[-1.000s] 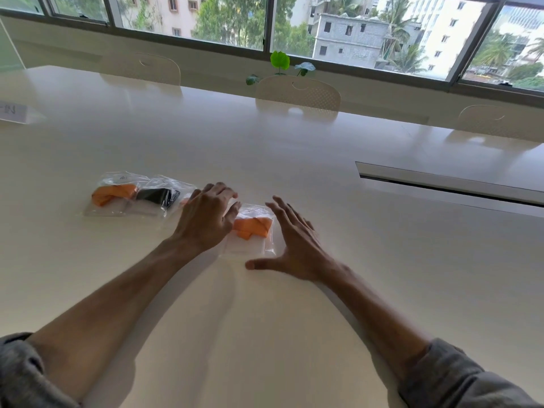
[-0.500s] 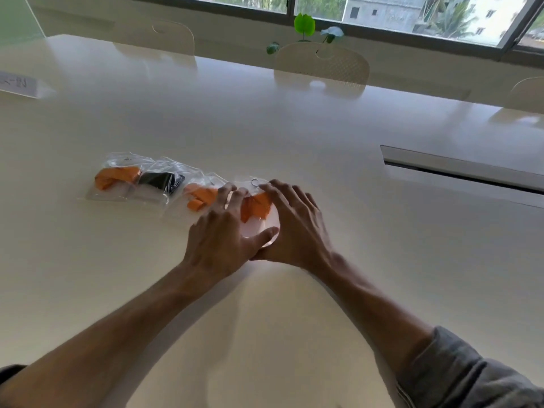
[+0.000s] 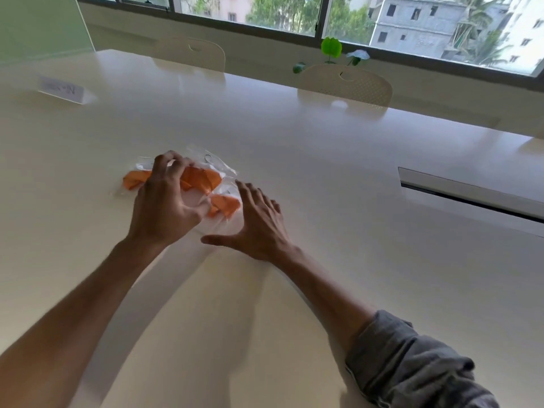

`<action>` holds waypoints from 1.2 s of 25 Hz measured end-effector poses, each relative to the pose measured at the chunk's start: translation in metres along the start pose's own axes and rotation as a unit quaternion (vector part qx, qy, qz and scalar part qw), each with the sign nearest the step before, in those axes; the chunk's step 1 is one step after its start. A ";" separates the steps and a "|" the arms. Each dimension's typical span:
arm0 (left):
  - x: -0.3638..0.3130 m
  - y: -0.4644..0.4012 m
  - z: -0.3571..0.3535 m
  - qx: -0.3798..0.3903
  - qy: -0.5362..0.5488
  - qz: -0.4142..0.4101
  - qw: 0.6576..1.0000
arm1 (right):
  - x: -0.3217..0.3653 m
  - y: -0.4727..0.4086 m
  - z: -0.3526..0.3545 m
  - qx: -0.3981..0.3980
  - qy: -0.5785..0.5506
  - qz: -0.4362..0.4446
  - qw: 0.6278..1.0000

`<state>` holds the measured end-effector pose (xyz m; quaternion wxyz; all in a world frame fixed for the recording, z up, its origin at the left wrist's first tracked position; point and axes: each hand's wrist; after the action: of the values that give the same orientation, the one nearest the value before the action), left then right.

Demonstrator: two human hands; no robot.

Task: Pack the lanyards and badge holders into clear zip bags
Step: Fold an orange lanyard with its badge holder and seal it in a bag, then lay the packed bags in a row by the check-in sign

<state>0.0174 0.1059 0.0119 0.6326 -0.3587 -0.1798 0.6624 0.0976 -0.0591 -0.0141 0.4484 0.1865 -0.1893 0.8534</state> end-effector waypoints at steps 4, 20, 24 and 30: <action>0.027 0.002 0.000 -0.014 0.030 0.012 0.999 | 0.011 -0.016 -0.014 0.003 0.014 -0.016 1.000; 0.097 0.028 0.025 0.120 0.234 0.032 0.964 | 0.094 -0.012 -0.046 -0.090 -0.109 -0.035 0.989; 0.111 0.031 0.037 0.211 0.288 -0.022 0.934 | 0.110 -0.013 -0.057 -0.072 -0.096 -0.030 0.992; 0.110 0.034 0.036 0.169 0.219 0.025 0.961 | 0.104 -0.031 -0.061 -0.109 -0.182 -0.037 0.977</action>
<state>-0.0260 0.2150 -0.0145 0.6907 -0.3878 0.0867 0.6041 0.0595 0.0595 -0.0103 0.4550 0.2956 -0.3522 0.7626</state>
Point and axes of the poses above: each hand's wrist, its own y-axis away from the middle knuckle, its own z-axis out of the back of the hand, x = y × z, and after that the axes turned 13 degrees about -z, right-handed
